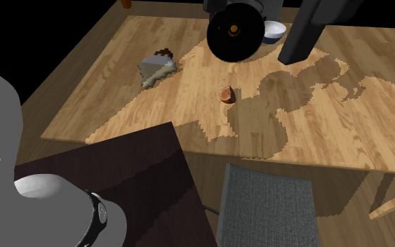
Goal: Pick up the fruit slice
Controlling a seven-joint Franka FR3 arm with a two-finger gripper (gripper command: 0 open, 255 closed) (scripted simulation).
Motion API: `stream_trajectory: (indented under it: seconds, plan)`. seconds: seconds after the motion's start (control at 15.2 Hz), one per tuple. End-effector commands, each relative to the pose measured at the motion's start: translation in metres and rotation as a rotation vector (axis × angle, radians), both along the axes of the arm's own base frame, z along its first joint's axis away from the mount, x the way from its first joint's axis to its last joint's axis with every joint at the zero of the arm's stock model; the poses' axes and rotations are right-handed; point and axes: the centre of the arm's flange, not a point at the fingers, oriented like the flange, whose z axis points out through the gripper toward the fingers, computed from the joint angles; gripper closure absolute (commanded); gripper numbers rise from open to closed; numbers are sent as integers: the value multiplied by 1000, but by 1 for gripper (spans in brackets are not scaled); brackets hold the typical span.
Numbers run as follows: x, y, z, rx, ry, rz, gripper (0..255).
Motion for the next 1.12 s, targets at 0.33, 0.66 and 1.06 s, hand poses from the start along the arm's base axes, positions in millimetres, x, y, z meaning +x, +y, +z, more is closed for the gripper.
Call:
stream_trajectory:
  seconds: [0.33, 0.66, 1.06]
  plan:
    - [42, 22, -49, 31, 35, 53, 0]
    - [81, 47, -99, 63, 69, 107, 0]
    - [124, 82, -159, 100, 111, 170, 0]
